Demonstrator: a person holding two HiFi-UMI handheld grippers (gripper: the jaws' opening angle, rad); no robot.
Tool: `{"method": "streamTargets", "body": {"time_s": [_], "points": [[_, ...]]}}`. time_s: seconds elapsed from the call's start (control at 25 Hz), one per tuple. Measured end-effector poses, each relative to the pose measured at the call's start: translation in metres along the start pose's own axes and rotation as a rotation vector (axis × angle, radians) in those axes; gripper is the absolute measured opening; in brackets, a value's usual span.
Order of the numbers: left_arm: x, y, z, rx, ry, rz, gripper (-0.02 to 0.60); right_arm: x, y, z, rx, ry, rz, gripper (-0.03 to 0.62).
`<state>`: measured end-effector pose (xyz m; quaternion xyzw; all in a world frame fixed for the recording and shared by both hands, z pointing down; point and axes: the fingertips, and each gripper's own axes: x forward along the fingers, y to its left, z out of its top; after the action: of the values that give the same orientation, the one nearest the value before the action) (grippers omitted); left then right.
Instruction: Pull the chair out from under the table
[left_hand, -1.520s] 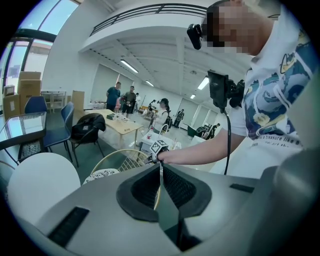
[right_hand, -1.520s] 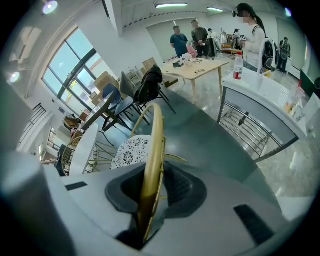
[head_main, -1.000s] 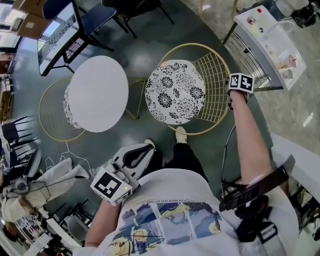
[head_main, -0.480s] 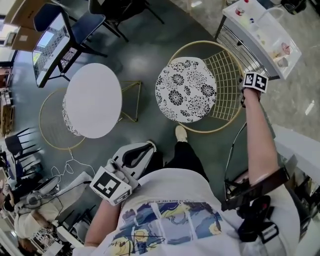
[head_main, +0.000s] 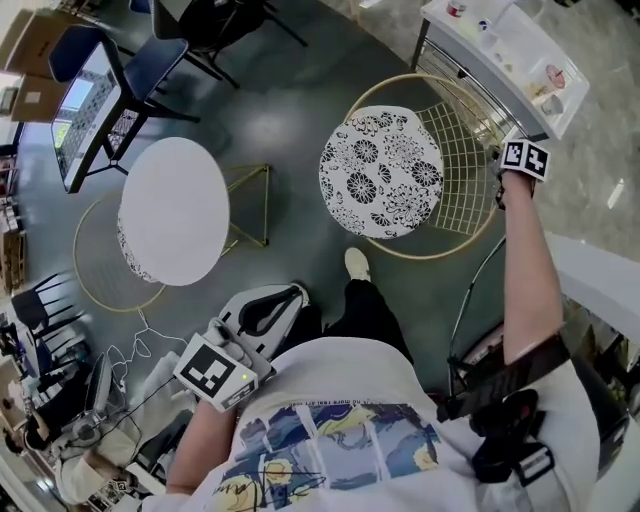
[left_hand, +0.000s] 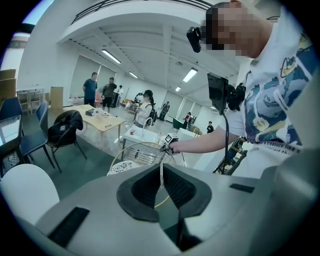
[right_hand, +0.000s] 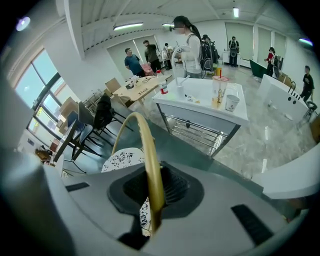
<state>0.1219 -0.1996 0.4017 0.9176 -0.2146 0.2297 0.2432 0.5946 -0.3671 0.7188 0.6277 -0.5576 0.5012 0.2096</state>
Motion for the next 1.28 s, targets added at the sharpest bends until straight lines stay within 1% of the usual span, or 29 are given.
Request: {"method": "streamTargets", "body": {"time_s": [0.2, 0.44, 0.76, 0.92, 1.08, 1.28], "points": [[-0.009, 0.009, -0.002, 0.0, 0.006, -0.017, 0.011, -0.003, 0.001, 0.0, 0.009, -0.007, -0.006, 0.039], [-0.008, 0.008, -0.003, 0.006, 0.015, -0.033, 0.011, -0.002, 0.001, -0.002, 0.011, -0.008, 0.01, 0.04], [-0.015, 0.011, -0.009, -0.007, 0.009, -0.033, 0.011, -0.002, 0.004, -0.001, 0.003, -0.02, 0.005, 0.04], [-0.024, 0.012, -0.016, -0.013, -0.001, -0.027, 0.011, -0.006, 0.001, 0.0, -0.024, -0.041, -0.003, 0.05], [-0.04, 0.009, -0.024, -0.013, -0.016, -0.017, 0.011, -0.027, -0.003, -0.004, -0.061, -0.085, -0.035, 0.098], [-0.07, 0.001, -0.041, 0.011, -0.049, -0.025, 0.011, -0.075, 0.004, -0.018, -0.087, -0.184, -0.074, 0.106]]}}
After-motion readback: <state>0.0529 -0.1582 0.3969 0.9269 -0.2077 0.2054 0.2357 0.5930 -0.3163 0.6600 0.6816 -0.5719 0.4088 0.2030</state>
